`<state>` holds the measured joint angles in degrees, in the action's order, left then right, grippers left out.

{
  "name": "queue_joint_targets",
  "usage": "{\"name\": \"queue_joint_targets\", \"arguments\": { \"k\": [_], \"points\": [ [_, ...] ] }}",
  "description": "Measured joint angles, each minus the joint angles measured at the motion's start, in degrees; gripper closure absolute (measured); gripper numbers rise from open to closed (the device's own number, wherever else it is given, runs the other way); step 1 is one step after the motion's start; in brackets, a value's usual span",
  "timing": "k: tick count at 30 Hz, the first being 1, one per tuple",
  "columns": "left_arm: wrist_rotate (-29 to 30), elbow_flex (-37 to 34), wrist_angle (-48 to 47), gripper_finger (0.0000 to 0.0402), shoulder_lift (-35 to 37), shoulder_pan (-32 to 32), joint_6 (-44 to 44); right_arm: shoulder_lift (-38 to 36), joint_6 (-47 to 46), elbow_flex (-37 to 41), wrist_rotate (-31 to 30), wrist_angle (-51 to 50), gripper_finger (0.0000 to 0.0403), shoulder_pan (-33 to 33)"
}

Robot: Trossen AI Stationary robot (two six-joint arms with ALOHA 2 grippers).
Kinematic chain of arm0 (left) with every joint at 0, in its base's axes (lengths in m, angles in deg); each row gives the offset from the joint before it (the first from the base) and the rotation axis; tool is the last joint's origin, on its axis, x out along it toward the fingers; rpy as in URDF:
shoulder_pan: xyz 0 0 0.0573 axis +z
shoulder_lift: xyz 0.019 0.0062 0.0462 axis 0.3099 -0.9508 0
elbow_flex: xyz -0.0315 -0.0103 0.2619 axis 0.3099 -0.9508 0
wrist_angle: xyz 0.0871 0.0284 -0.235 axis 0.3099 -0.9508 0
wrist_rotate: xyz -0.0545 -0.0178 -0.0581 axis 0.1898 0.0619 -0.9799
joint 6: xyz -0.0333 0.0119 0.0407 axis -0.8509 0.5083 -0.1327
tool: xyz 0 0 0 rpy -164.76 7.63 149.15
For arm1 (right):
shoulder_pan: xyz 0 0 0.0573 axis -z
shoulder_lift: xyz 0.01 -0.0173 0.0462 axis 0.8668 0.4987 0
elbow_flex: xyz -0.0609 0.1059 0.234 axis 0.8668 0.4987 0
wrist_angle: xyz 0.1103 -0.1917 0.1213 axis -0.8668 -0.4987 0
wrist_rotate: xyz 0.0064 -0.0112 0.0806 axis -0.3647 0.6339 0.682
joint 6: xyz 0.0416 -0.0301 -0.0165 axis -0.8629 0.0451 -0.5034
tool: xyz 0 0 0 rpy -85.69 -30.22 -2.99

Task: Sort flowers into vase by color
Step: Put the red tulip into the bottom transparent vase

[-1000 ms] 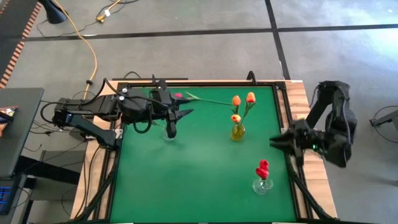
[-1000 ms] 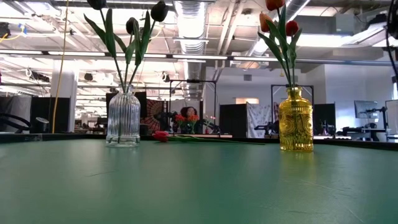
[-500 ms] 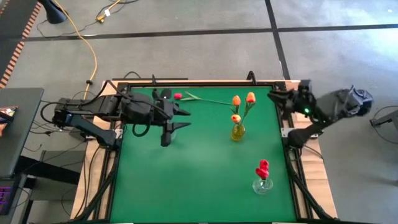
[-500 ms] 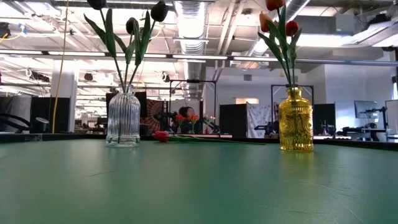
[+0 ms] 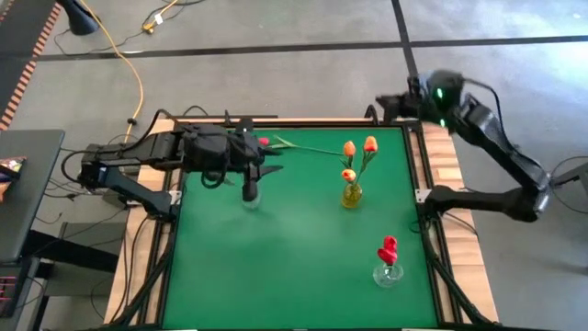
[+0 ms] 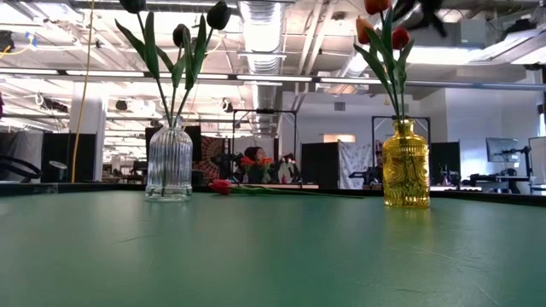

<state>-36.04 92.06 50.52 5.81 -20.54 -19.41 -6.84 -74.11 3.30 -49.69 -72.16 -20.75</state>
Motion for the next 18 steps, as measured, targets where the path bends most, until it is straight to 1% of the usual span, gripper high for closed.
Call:
{"name": "queue_joint_targets", "arguments": {
  "k": [3,5,7,10,15,16,18],
  "points": [
    [0.05,0.00,-0.04,0.0258,0.00,2.08,-2.69,4.27,2.45,0.00,11.00,3.56,0.0265,11.39],
    [0.13,0.00,-0.02,0.0258,0.00,3.19,-4.02,7.81,3.68,0.00,16.62,5.28,0.0265,16.18],
    [0.12,0.00,-0.04,0.0258,0.00,4.03,-6.24,11.62,4.28,0.00,19.76,6.21,0.0265,19.16],
    [0.17,0.00,-0.16,0.0258,0.00,4.62,-8.93,17.47,5.95,0.00,22.67,6.45,0.0265,21.31],
    [1.64,0.00,-0.17,0.0258,0.00,4.58,-11.41,26.58,9.85,0.02,31.94,6.41,0.0265,21.10],
    [1.67,0.00,-0.17,0.0258,0.00,4.60,-11.92,28.02,10.14,0.02,33.11,6.39,0.0265,20.70],
    [1.72,0.00,-0.17,0.0258,0.00,4.60,-13.06,30.56,10.32,0.02,33.53,6.07,0.0265,19.85]
  ]
}}
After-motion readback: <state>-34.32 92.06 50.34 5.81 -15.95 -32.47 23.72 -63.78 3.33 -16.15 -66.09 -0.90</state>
